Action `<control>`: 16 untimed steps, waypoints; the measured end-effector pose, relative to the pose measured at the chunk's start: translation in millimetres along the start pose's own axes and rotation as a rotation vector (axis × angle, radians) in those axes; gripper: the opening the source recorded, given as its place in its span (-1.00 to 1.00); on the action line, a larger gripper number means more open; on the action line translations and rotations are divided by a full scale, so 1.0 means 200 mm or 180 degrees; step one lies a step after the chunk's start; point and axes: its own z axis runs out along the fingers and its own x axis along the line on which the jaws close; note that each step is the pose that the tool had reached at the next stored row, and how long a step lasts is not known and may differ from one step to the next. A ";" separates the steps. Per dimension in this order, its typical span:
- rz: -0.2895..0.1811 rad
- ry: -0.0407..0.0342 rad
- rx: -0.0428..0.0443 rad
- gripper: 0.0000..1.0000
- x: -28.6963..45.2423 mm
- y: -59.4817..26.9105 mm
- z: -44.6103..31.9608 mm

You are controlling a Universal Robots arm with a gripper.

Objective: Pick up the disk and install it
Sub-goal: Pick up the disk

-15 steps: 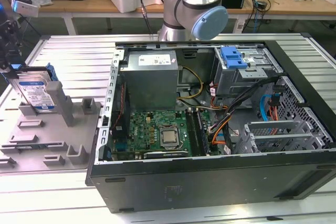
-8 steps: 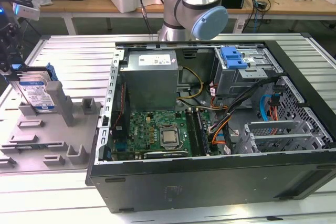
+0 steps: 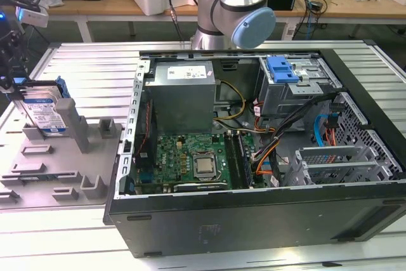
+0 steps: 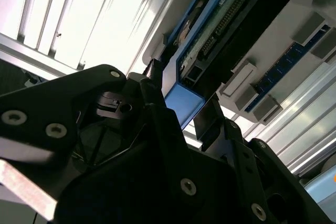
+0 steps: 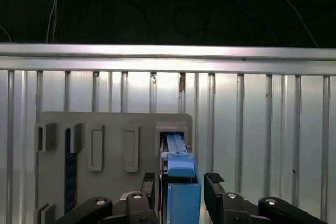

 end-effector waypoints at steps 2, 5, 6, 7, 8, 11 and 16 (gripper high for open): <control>0.0000 -0.0001 0.0001 0.00 0.000 0.000 0.005; 0.0000 0.0000 0.0001 0.00 0.000 0.001 0.013; 0.0000 0.0000 0.0001 0.00 0.000 0.001 0.015; 0.0000 0.0000 0.0000 0.00 -0.001 0.002 0.018; 0.0000 0.0000 0.0000 0.00 -0.001 0.004 0.023; 0.0000 0.0000 0.0001 0.00 -0.001 0.005 0.031; 0.0001 0.0000 0.0001 0.00 -0.001 0.008 0.048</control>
